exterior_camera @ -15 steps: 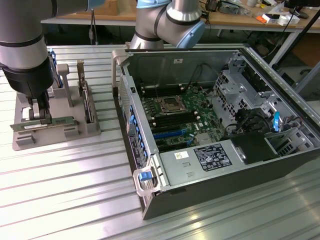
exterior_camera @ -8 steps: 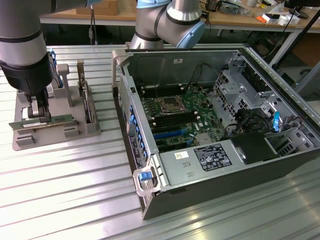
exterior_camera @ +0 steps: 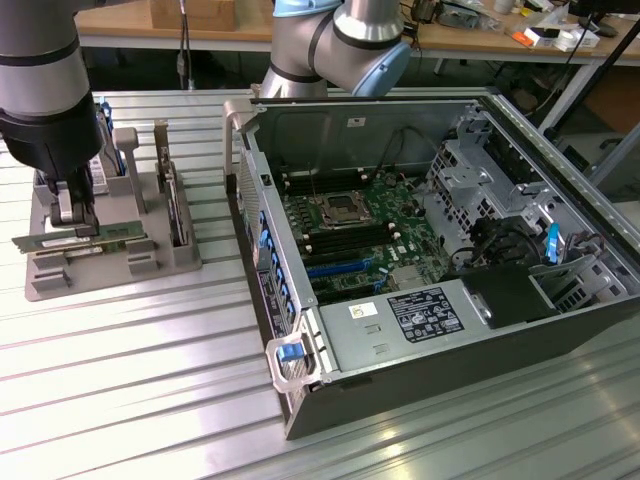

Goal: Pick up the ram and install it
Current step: 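Pick up the ram and move it above insertion slot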

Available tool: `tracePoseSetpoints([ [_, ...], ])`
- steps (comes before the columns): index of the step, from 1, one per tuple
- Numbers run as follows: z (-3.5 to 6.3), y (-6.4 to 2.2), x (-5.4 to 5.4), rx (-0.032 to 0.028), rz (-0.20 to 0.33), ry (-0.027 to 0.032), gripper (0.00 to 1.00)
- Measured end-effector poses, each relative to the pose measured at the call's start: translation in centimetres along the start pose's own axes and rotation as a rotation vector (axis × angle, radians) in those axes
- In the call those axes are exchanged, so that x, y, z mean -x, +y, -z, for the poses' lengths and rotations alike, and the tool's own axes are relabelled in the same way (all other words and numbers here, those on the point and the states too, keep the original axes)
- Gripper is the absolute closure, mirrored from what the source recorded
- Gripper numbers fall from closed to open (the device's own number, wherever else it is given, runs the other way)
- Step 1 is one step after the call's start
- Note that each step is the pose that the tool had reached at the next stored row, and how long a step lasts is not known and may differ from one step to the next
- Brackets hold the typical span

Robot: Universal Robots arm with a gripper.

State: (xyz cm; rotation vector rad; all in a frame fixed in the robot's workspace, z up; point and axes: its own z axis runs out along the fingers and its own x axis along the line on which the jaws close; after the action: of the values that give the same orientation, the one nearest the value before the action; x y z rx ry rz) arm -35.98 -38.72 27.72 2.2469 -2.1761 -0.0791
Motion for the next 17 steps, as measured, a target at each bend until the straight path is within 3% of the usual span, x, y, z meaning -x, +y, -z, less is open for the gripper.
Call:
tracePoseSetpoints([
  [9, 1.01, 0.03, 0.0, -0.0001, 0.000, -0.0001, 0.88],
  [17, 2.95, 0.12, 0.1, 0.0000, 0.000, 0.0000, 0.88],
])
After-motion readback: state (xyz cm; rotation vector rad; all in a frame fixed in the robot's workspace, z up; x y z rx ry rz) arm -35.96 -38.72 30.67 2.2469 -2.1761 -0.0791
